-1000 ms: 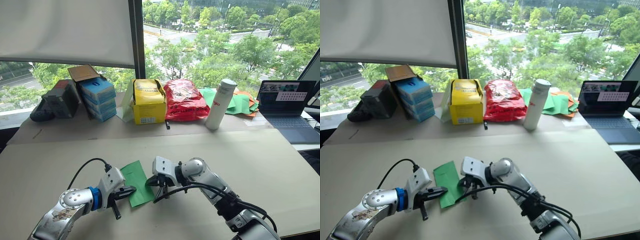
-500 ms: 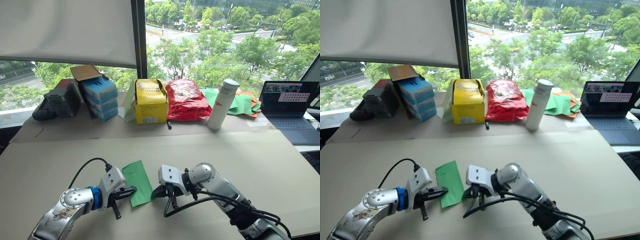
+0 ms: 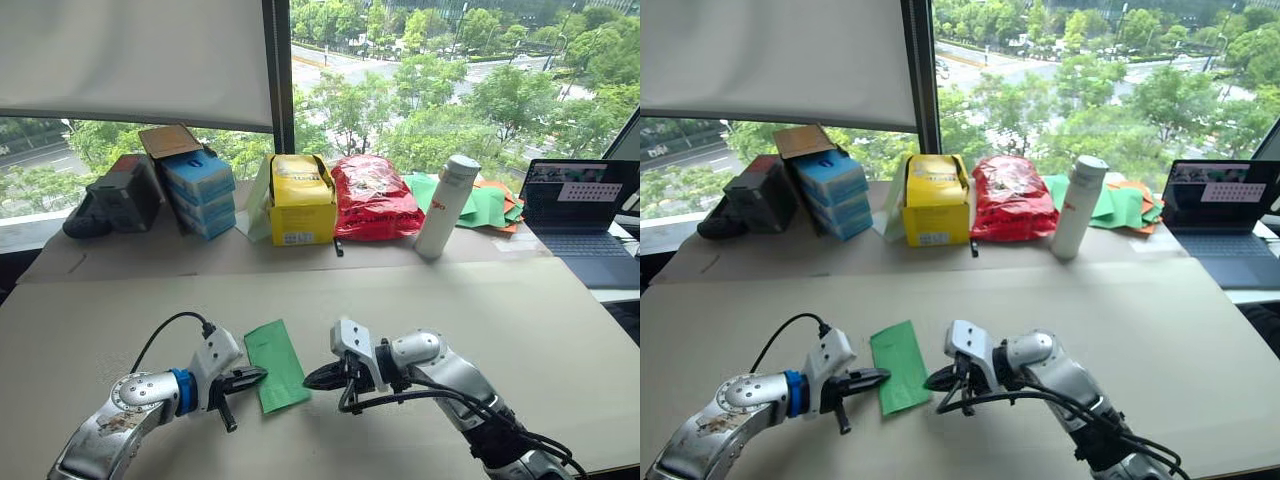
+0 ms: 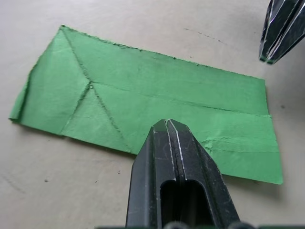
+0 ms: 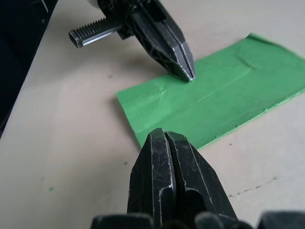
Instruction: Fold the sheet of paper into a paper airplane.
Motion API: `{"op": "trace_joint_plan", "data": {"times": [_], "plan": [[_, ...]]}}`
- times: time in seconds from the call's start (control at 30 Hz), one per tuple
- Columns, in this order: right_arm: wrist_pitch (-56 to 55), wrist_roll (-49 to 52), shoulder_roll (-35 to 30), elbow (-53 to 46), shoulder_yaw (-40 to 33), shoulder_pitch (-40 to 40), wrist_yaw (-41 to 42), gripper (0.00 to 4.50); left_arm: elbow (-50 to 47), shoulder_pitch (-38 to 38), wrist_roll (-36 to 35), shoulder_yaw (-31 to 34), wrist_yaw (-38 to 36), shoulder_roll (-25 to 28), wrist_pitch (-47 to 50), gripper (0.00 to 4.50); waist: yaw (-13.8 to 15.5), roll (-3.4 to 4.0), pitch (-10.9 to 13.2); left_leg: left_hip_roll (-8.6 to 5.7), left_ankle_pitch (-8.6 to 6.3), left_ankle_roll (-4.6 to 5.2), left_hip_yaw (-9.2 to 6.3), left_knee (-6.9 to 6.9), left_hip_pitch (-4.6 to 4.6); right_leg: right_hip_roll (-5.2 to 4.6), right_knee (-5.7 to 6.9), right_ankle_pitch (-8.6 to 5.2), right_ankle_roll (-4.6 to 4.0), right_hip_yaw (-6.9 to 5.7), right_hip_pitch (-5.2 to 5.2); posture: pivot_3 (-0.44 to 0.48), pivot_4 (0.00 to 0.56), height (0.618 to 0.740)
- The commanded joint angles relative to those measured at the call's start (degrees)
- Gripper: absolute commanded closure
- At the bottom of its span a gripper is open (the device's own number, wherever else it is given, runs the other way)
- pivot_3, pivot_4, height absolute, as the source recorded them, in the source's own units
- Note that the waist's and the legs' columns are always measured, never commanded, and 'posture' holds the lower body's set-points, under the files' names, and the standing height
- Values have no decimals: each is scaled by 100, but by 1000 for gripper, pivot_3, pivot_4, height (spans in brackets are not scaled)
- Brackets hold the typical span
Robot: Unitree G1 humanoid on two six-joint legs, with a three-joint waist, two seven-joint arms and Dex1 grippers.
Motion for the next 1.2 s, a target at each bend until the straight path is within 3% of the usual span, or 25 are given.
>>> {"op": "trace_joint_plan", "data": {"times": [0.03,0.13,0.43,1.2], "plan": [[367,522,-229,-769,-481,201,-149,4452,-450,138,-593,820,-159,245,263,4500,-3,-5,4,0,-1,1,-1,-2,0,0,-2,0,0,-1,0,0,150,740],[574,695,-358,-989,-653,379,-367,4452,-390,427,-608,1033,-242,431,297,4500,-4,-3,6,-2,-6,2,0,-6,1,-1,-8,0,0,-2,1,0,150,740],[779,844,-430,-1182,-717,575,-926,4452,27,456,-78,323,-118,294,-77,4500,57,-18,63,-1,-4,-1,1,0,2,1,-4,0,0,-6,2,0,150,740],[966,1242,-492,-1458,-865,718,-1848,4452,1466,-2156,443,-907,-651,-413,-727,4500,131,-30,71,-4,0,6,14,19,-8,67,-3,6,12,-21,10,0,150,740]]}}
